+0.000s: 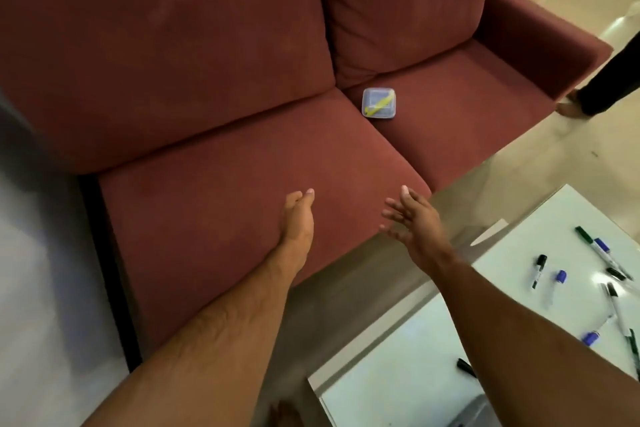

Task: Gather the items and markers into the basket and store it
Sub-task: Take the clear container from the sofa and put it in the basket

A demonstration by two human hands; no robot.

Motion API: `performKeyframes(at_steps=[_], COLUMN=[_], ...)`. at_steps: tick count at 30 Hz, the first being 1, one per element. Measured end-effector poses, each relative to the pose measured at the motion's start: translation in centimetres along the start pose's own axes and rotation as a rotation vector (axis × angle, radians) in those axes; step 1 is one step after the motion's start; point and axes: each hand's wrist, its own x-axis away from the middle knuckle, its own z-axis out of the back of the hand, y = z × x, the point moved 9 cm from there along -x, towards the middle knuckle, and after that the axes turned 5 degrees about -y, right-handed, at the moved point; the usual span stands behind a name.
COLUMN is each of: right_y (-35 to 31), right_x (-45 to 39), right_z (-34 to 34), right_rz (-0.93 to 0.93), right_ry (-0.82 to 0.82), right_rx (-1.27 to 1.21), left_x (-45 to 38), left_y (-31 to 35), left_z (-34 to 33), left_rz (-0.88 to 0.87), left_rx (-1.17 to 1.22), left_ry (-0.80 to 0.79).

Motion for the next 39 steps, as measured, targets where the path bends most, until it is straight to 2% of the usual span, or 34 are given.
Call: performKeyframes(at_steps=[10,17,26,32,39], right_y=[-4.9,-5.6,-8.6,-8.1,-6.5], right_x=[-12.5,-26.0,-38.2,-43.4,-47.6], right_z=[-1.3,-0.5,2.2,2.2,2.5], right_rz=[0.019,0.019,0.092,0.041,0.067], right_ry=[0.096,0.18,0.394,0.308,0.228], right_rx=[-0.081,-0.119,0.071,0.062,-0.061], left_x=[-13.7,-26.7,-37.6,-41.7,-44.3], left_y=[6.2,8.6,10.5,11.8,9.8], left_z=[-4.4,-11.3,-19.1,-24.5,-28.3], left_rz=[-0.004,0.018,0.067,0.045,0.134], left_rx=[-0.025,-0.081,-0.033,-0.058,0.006], left_ry=[-0.086,-0.129,-0.205,-0.303,-0.394])
